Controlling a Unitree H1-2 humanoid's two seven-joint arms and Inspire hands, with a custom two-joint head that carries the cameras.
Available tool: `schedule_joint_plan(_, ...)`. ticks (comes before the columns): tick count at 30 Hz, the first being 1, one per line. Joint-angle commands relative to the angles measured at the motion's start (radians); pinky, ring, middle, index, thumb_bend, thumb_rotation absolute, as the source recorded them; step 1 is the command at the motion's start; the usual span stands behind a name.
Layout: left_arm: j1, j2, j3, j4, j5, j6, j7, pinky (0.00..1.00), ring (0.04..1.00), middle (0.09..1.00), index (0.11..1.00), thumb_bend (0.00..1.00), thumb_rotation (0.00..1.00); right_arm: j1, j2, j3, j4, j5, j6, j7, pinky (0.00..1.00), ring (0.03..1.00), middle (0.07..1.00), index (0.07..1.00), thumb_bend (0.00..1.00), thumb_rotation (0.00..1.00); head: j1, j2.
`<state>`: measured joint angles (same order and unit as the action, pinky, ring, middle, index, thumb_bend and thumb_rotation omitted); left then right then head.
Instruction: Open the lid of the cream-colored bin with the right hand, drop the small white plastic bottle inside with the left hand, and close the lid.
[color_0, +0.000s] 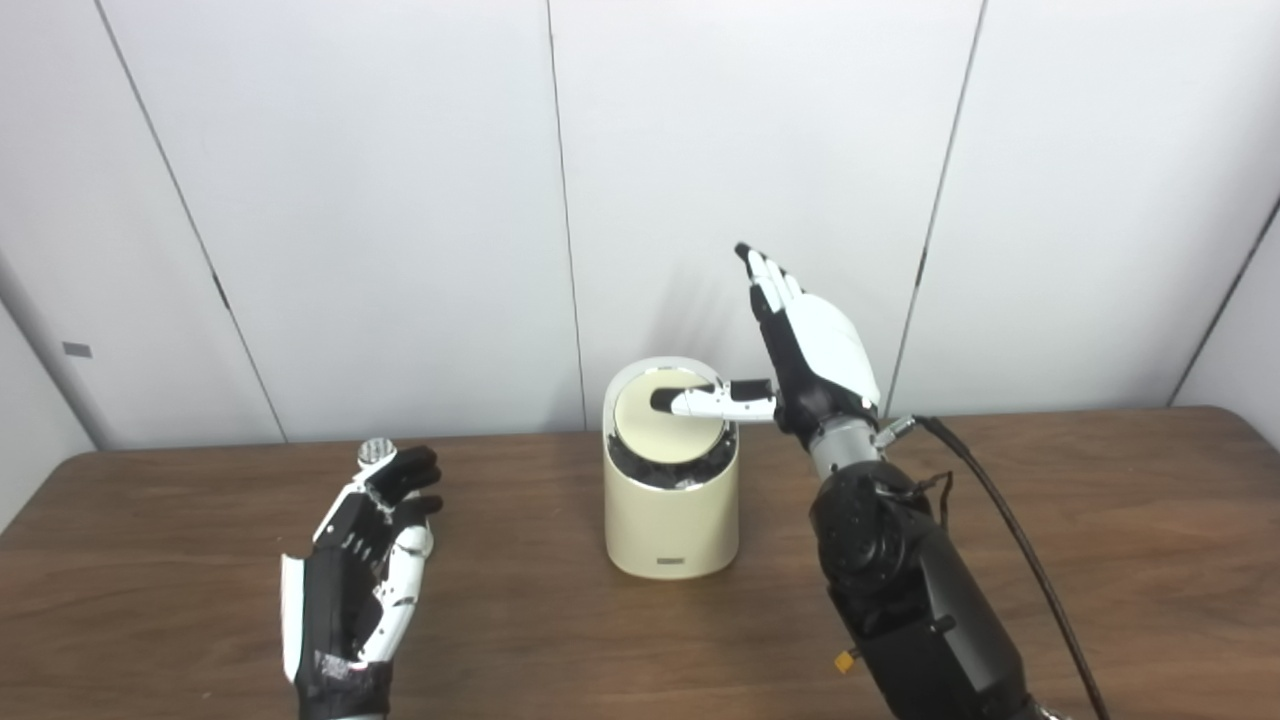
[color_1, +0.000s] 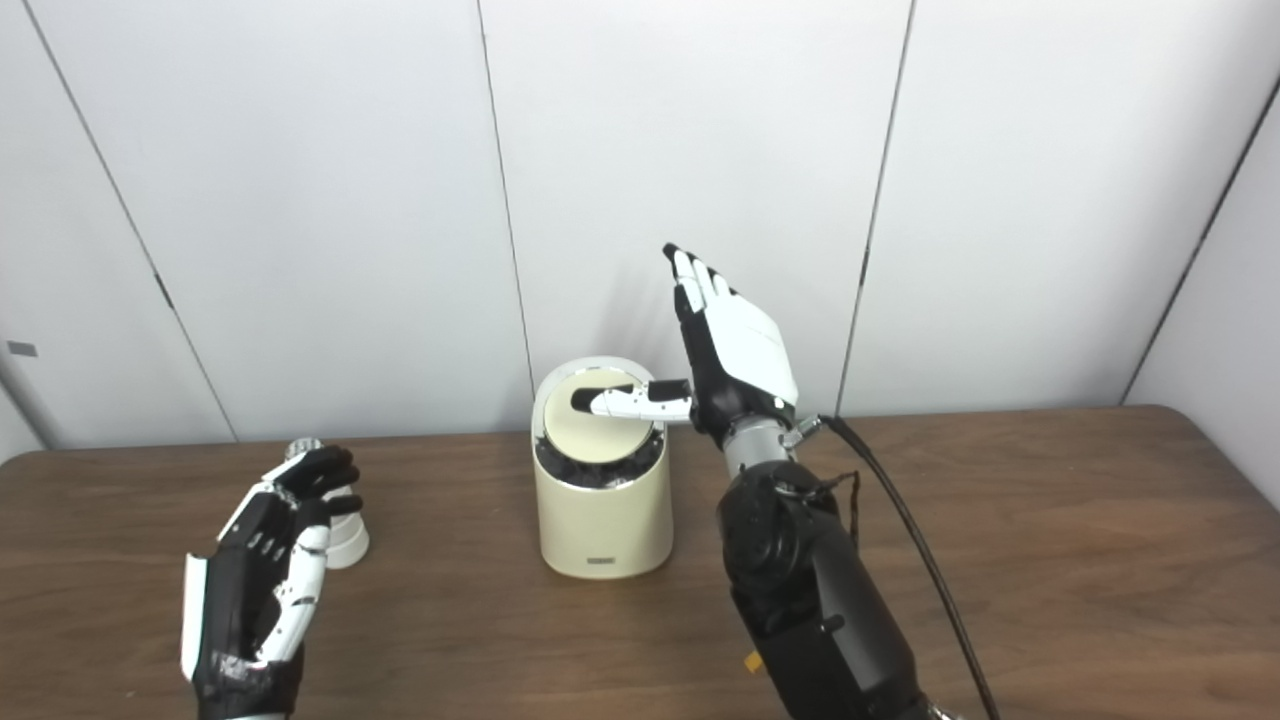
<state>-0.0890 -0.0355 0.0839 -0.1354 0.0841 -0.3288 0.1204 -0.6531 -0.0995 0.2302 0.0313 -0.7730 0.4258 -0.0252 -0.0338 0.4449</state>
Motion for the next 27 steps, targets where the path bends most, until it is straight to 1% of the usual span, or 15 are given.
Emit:
schedule_joint_plan(1,-0.043,-0.010,-0.009,-0.022,0.016,-0.030,0.011,0.65,0.738,0.757,0.731,0.27,0.49,-0.053,-0.014,-0.005,-0.009,-0.003,-0.044,-0.032,1.00,1.000,1.000,1.000,1.00,0.48,0.002,-0.004)
schedule_joint_plan(4,-0.052,-0.016,-0.013,-0.013,0.012,-0.043,0.013,0.66,0.741,0.761,0.733,0.26,0.46,-0.053,-0.026,-0.002,0.013,0.004,-0.054,-0.035,1.00,1.000,1.000,1.000,1.00,0.52,0.011,-0.010)
schedule_joint_plan(5,-0.054,-0.019,-0.015,-0.014,0.013,-0.043,0.015,0.65,0.739,0.760,0.732,0.26,0.45,-0.052,-0.030,-0.001,0.020,0.007,-0.057,-0.036,1.00,1.000,1.000,1.000,1.00,0.51,0.014,-0.012)
schedule_joint_plan(8,-0.058,-0.023,-0.019,-0.016,0.016,-0.046,0.023,0.65,0.741,0.763,0.734,0.26,0.46,-0.051,-0.038,0.002,0.039,0.006,-0.052,-0.034,1.00,1.000,1.000,1.000,1.00,0.45,0.017,-0.015)
schedule_joint_plan(16,-0.058,-0.028,-0.021,-0.038,0.011,-0.042,0.025,0.65,0.736,0.752,0.730,0.25,0.45,-0.049,-0.047,0.009,0.070,0.000,-0.052,-0.046,1.00,1.000,1.000,1.000,1.00,0.36,0.020,-0.008)
schedule_joint_plan(19,-0.058,-0.029,-0.021,-0.043,0.010,-0.038,0.026,0.65,0.733,0.750,0.728,0.25,0.46,-0.045,-0.049,0.011,0.059,-0.001,-0.045,-0.039,1.00,1.000,1.000,1.000,1.00,0.36,0.021,-0.005)
schedule_joint_plan(23,-0.059,-0.032,-0.024,-0.045,0.019,-0.035,0.027,0.65,0.732,0.750,0.727,0.25,0.46,-0.041,-0.050,0.011,0.053,0.003,-0.052,-0.040,1.00,1.000,1.000,1.000,1.00,0.36,0.023,-0.004)
schedule_joint_plan(27,-0.061,-0.033,-0.027,-0.042,0.025,-0.037,0.030,0.65,0.733,0.748,0.724,0.25,0.45,-0.039,-0.050,0.010,0.042,0.015,-0.057,-0.033,1.00,1.000,1.000,1.000,1.00,0.39,0.024,-0.004)
